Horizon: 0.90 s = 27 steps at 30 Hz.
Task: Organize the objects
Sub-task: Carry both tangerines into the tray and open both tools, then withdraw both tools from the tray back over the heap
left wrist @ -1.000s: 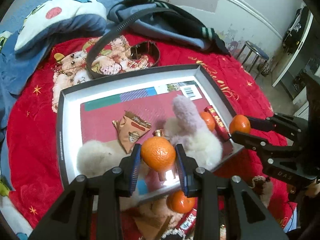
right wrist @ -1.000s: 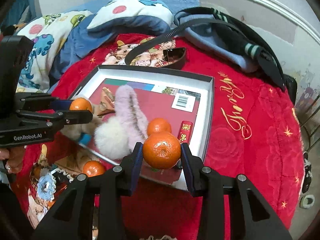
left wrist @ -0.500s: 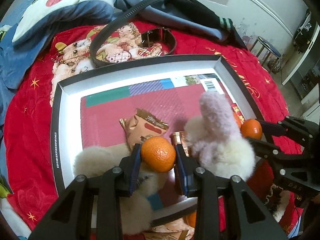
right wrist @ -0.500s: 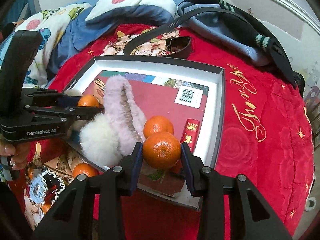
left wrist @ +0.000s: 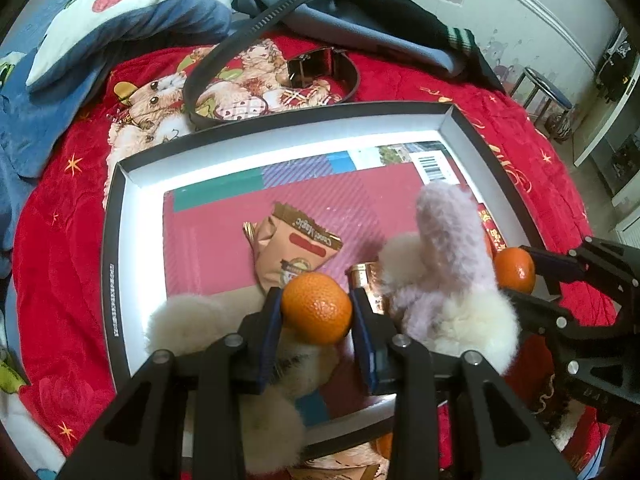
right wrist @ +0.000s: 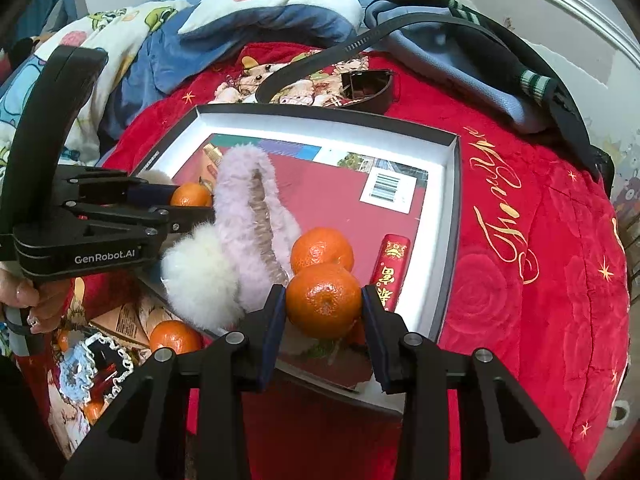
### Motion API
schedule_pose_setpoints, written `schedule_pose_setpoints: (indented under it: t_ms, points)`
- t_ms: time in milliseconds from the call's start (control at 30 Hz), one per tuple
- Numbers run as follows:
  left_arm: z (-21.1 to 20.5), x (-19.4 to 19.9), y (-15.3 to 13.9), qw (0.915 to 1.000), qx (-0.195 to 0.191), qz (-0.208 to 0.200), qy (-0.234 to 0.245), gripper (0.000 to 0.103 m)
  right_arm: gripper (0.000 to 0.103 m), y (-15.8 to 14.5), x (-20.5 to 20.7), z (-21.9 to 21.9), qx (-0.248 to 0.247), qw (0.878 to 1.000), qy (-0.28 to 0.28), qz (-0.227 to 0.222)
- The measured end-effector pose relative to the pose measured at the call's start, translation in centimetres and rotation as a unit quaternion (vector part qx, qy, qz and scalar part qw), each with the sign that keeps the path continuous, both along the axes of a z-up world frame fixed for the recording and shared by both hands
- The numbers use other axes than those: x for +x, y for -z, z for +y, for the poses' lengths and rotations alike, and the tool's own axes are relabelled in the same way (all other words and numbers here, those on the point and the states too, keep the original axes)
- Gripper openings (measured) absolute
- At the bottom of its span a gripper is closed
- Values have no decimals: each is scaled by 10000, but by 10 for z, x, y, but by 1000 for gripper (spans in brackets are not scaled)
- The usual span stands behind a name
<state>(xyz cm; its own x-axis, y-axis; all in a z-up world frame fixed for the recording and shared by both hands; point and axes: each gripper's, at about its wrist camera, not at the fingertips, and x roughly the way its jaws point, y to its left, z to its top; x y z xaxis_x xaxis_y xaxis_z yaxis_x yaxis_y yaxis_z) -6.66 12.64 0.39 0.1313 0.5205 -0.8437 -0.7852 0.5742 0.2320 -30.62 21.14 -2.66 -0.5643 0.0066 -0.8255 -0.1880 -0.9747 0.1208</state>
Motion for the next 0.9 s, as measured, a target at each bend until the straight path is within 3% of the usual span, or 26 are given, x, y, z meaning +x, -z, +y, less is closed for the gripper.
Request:
schedule_pose_setpoints:
  t_ms: [367, 433, 500, 567, 900]
  points:
    - [-8, -1, -4, 9998, -114, 119, -82, 34, 40, -1, 3, -9, -9, 9999, -14, -164]
    - [-12, -2, -7, 9999, -109, 119, -46, 44, 41, -6, 6, -11, 22, 10000, -12, -94]
    - [-17, -2, -13, 10000, -73, 26, 16, 70, 41, -11, 8, -13, 32, 10000, -14, -46]
    - [-21, -1, -18, 10000, -6, -3, 29, 77, 41, -17, 10, -14, 37, 10000, -23, -5]
    - [-43, -8, -41, 9993, 350, 47, -79, 77, 41, -39, 27, -29, 78, 9999, -3, 118]
